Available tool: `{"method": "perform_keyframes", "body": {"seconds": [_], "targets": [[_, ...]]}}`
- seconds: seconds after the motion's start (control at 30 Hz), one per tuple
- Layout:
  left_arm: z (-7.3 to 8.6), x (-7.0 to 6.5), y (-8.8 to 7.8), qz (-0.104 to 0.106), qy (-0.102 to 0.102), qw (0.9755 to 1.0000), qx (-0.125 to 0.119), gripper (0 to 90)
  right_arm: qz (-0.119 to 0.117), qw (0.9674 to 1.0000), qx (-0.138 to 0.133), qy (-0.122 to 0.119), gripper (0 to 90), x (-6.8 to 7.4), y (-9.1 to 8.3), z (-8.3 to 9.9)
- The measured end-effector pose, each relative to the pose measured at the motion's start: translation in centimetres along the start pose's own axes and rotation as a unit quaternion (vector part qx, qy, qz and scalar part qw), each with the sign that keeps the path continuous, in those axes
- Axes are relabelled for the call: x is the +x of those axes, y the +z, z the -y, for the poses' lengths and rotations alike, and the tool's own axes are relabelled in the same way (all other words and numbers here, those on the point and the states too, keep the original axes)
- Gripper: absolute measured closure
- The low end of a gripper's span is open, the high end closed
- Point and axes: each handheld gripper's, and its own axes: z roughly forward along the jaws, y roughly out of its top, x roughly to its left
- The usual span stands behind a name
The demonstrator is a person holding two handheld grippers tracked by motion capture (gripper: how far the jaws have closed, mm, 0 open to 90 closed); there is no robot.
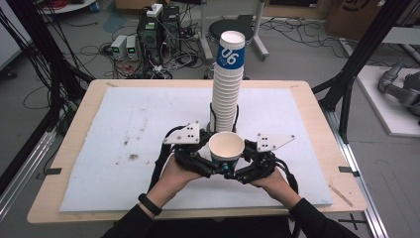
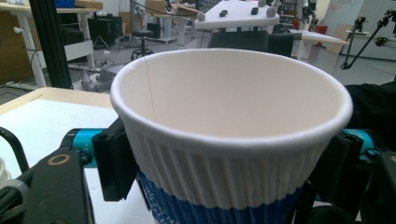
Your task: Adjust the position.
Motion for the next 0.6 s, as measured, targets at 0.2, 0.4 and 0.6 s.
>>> {"method": "perform_keyframes", "body": {"seconds": [0.2, 0.4, 0.6], "targets": [[-0.16, -0.19, -0.04, -0.003, 0.0, 1.0, 0.001, 19.2, -0.002, 1.0, 0.001, -0.003, 26.0, 0.04, 0.01, 0.02], [-0.51, -0.23, -0.3, -0.004, -0.004, 1.0, -0.007, 17.0, 0.001, 1.0, 0.004, -0.009, 26.1, 0.04, 0.12, 0.11], [-0.55, -0.17, -0.36, -0.003, -0.01, 0.9999, -0.009, 17.6, 0.0, 1.0, 0.006, -0.008, 26.2, 0.04, 0.22, 0.17]]}}
